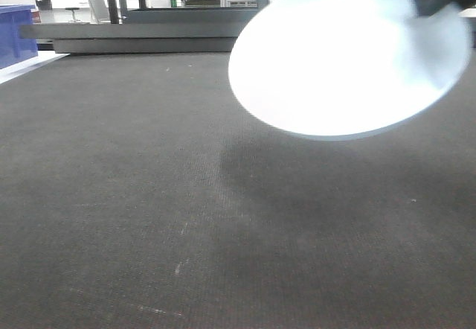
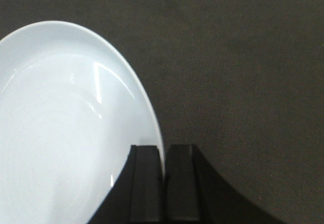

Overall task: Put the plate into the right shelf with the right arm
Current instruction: 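Close the right gripper on the plate rim and lift it up, then drive away from the table holding the plate in the right gripper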

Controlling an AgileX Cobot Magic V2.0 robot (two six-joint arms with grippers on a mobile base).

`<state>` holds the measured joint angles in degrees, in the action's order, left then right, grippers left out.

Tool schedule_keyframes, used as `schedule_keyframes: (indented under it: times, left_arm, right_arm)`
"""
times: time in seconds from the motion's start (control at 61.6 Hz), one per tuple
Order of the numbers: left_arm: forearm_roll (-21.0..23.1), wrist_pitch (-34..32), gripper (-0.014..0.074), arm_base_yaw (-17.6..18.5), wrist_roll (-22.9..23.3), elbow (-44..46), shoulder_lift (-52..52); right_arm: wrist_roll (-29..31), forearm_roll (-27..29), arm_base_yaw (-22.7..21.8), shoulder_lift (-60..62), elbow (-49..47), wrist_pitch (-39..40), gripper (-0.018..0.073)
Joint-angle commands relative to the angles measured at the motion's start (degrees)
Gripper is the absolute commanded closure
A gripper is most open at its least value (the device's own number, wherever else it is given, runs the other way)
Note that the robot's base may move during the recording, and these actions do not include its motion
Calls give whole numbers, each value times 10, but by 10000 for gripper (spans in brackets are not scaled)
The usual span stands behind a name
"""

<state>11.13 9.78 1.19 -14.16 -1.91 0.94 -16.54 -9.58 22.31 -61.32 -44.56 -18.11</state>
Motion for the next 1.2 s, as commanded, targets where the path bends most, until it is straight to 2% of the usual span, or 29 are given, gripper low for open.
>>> schedule_keyframes:
  times: [0.0, 0.341, 0.552, 1.185]
  left_arm:
    - [4, -48, 643, 1, 2, -5, 6]
    - [4, -48, 643, 1, 2, -5, 6]
    - [4, -48, 643, 1, 2, -5, 6]
    - [4, -48, 643, 1, 2, -5, 6]
  right_arm:
    - [4, -14, -3, 70, 16, 61, 521]
    - [5, -89, 0, 291, 53, 48, 521]
    - [5, -92, 0, 388, 53, 49, 521]
    - [5, -92, 0, 417, 53, 50, 521]
